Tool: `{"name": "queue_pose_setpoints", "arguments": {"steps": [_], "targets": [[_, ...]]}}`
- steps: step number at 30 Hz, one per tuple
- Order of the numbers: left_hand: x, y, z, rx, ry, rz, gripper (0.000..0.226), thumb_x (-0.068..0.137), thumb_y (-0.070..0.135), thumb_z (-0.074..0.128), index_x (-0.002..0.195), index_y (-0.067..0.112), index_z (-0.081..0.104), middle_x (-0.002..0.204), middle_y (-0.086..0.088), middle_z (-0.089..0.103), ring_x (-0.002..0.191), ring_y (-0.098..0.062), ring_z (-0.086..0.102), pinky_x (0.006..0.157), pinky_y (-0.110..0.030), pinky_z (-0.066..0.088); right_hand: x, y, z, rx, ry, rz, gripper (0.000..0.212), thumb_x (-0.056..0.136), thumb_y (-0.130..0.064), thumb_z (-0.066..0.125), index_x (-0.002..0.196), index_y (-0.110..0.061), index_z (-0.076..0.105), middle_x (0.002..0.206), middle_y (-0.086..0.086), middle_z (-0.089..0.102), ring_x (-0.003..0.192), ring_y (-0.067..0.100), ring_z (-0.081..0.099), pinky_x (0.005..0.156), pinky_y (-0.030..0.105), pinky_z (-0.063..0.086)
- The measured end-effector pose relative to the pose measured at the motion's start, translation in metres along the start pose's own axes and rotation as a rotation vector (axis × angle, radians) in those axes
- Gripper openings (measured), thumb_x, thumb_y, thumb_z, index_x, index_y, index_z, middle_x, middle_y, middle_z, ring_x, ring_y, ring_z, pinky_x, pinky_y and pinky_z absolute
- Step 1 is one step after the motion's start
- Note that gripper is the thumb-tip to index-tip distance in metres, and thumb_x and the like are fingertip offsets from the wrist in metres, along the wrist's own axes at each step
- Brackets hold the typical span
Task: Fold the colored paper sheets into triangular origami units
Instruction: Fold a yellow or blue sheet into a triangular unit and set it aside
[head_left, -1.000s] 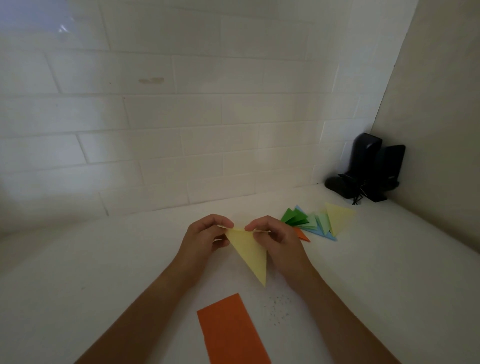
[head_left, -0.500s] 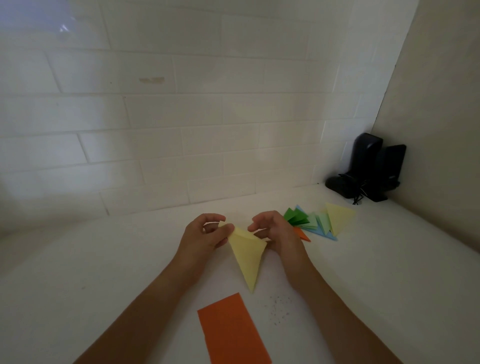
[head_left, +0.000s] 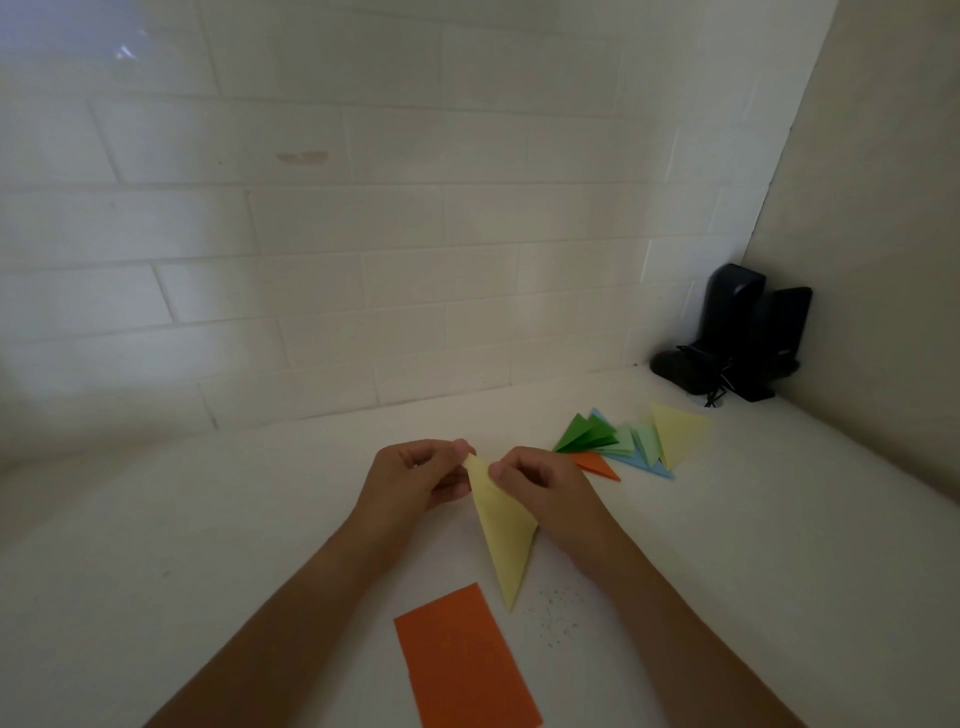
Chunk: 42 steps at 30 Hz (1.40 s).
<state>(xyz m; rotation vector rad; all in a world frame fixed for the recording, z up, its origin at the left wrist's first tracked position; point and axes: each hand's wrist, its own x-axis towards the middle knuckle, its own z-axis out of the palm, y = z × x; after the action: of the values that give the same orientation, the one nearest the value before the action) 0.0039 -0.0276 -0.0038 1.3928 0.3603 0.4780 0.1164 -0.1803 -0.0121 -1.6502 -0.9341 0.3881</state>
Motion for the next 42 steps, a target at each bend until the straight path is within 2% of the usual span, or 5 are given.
{"name": "queue_pose_setpoints", "arguments": {"steps": [5, 9, 14, 25, 42], "targets": [[-0.003, -0.002, 0.001, 0.129, -0.086, -0.018, 0.030, 0.094, 0.031, 0.074, 0.095, 0.001, 0.078, 0.096, -0.022, 0.077, 0.088, -0.036, 0.072, 0.090, -0.039, 0.058, 0.000, 0.001, 0.001, 0.006, -0.001, -0.004, 0.028, 0.100, -0.024, 0.065, 0.073, -0.017, 0.064, 0.065, -0.006, 0.049, 0.064, 0.007, 0.044, 0.062, 0.025, 0.035], [-0.003, 0.000, 0.001, 0.169, -0.091, 0.023, 0.024, 0.093, 0.025, 0.074, 0.091, 0.002, 0.078, 0.091, -0.024, 0.075, 0.078, -0.022, 0.066, 0.077, -0.028, 0.054, 0.000, -0.001, 0.002, -0.009, 0.005, -0.010, 0.031, 0.101, -0.026, 0.064, 0.070, -0.024, 0.063, 0.063, -0.010, 0.048, 0.063, 0.007, 0.043, 0.062, 0.027, 0.034], [-0.001, -0.001, 0.000, 0.129, -0.127, 0.027, 0.026, 0.095, 0.023, 0.071, 0.092, -0.001, 0.078, 0.093, -0.024, 0.075, 0.081, -0.022, 0.068, 0.075, -0.024, 0.056, 0.000, -0.001, 0.001, -0.008, -0.021, -0.033, 0.027, 0.102, -0.027, 0.063, 0.077, -0.018, 0.065, 0.068, -0.006, 0.051, 0.066, 0.010, 0.044, 0.065, 0.030, 0.034], [0.006, -0.004, -0.004, 0.129, 0.090, 0.061, 0.027, 0.096, 0.022, 0.070, 0.087, -0.002, 0.078, 0.077, -0.016, 0.072, 0.070, -0.014, 0.067, 0.065, -0.019, 0.054, 0.002, 0.003, 0.003, -0.083, 0.080, -0.013, 0.030, 0.102, -0.025, 0.062, 0.074, -0.020, 0.056, 0.060, -0.018, 0.045, 0.060, 0.001, 0.041, 0.058, 0.015, 0.033], [0.007, -0.003, -0.004, 0.138, 0.201, 0.053, 0.026, 0.098, 0.021, 0.069, 0.084, 0.001, 0.077, 0.068, -0.005, 0.070, 0.065, -0.008, 0.065, 0.066, -0.019, 0.054, 0.002, 0.005, 0.003, -0.076, 0.110, 0.011, 0.035, 0.103, -0.031, 0.061, 0.072, -0.019, 0.048, 0.061, -0.013, 0.041, 0.060, 0.007, 0.039, 0.059, 0.025, 0.033]]}}
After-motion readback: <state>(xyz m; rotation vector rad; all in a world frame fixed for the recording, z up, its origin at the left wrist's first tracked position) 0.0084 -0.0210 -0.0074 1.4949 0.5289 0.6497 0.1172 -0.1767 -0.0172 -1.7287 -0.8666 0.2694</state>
